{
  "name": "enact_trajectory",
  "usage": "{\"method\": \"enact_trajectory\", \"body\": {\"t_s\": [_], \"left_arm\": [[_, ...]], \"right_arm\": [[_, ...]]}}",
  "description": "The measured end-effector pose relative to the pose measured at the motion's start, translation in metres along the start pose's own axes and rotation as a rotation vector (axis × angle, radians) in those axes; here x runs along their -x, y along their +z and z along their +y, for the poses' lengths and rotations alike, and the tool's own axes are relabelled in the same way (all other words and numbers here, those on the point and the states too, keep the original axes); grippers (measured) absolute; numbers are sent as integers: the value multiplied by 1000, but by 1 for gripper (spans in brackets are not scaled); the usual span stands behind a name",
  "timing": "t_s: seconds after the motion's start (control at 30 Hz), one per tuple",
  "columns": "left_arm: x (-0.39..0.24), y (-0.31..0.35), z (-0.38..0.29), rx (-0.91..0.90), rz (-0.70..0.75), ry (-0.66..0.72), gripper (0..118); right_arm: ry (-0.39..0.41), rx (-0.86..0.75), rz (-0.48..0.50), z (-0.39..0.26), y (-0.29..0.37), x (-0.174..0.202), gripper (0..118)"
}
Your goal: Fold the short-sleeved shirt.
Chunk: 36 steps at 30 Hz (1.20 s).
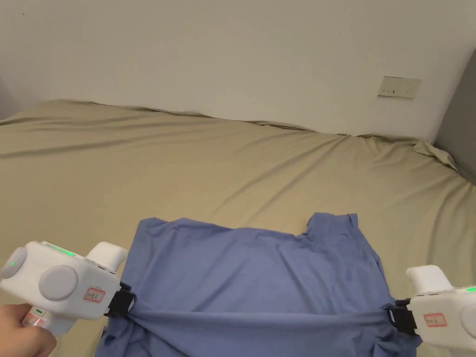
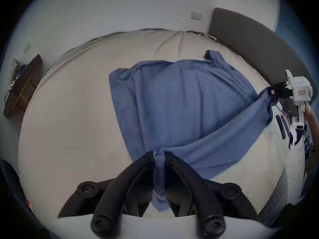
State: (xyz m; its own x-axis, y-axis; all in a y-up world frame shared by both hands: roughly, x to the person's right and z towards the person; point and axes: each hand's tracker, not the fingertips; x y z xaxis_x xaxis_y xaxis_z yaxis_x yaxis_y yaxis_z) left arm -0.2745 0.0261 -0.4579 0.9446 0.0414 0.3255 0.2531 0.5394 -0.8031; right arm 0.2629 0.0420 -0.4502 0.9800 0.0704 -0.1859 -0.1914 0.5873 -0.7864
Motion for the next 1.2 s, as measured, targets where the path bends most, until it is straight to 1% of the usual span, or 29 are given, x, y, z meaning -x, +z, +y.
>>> {"method": "enact_trajectory", "body": {"t_s": [0.03,0.07,0.1,0.13,0.17,0.2,0.27,0.3,0.33,0.37,0.4,0.43,0.47,0.5,0.53,0.6,0.63,0.67,0.73,0.8,0.83,0.87,0.9,0.93,0.97,1.0,1.1,1.2], "left_arm": [[4,-7,2,-6,13,23,38],[10,-11,3,11,37,57,67],[14,-13,4,24,58,91,86],[18,-10,3,27,58,127,86],[20,1,0,-11,34,151,86],[19,12,-5,-45,13,181,86],[10,38,-19,-105,-10,244,86],[3,50,-28,-118,11,236,86],[-9,71,-40,-215,76,218,86],[-21,84,-55,-267,95,211,86],[-31,93,-68,-298,93,208,83],[-44,102,-87,-353,90,213,77],[-56,108,-103,-382,74,218,54],[-66,112,-117,-399,72,228,2],[-77,114,-130,-397,84,239,0],[-86,106,-154,-413,124,302,0],[-88,104,-163,-404,115,318,0],[-90,100,-169,-383,79,339,0],[-86,80,-168,-333,64,359,0],[-76,61,-161,-278,93,369,0],[-70,49,-155,-233,107,363,7],[-66,38,-147,-199,136,372,21],[-62,30,-142,-196,138,364,50],[-58,24,-139,-218,129,362,74],[-56,18,-134,-226,117,358,85],[-55,14,-129,-236,86,340,85],[-49,-3,-109,-217,113,312,85],[-44,-20,-102,-142,179,294,85]], "right_arm": [[-40,-8,17,1,-9,-5,40],[-74,-8,-3,3,-15,-8,81],[-107,-2,-35,3,-17,-10,110],[-142,-13,-43,2,-15,-13,110],[-178,-73,-23,-2,-4,-17,107],[-210,-107,6,-6,4,-17,107],[-231,-182,39,-22,31,-12,107],[-230,-220,36,-33,44,-8,107],[-229,-265,35,-47,60,-1,103],[-232,-316,44,-64,74,7,92],[-238,-343,47,-77,85,15,56],[-244,-373,25,-96,96,24,15],[-233,-387,-7,-113,104,34,3],[-227,-379,-30,-126,108,43,3],[-228,-373,-56,-140,114,51,3],[-257,-352,-12,-164,119,59,3],[-286,-326,15,-173,119,61,3],[-294,-290,25,-178,118,63,3],[-290,-285,27,-186,116,65,3],[-286,-270,28,-187,113,64,3],[-289,-264,29,-184,113,64,3],[-298,-265,35,-184,114,61,3],[-310,-269,44,-182,115,59,3],[-322,-279,58,-180,117,57,3],[-328,-284,67,-178,119,56,3],[-327,-287,67,-176,119,54,3],[-317,-288,62,-169,120,51,3],[-304,-281,40,-165,116,47,3]]}}
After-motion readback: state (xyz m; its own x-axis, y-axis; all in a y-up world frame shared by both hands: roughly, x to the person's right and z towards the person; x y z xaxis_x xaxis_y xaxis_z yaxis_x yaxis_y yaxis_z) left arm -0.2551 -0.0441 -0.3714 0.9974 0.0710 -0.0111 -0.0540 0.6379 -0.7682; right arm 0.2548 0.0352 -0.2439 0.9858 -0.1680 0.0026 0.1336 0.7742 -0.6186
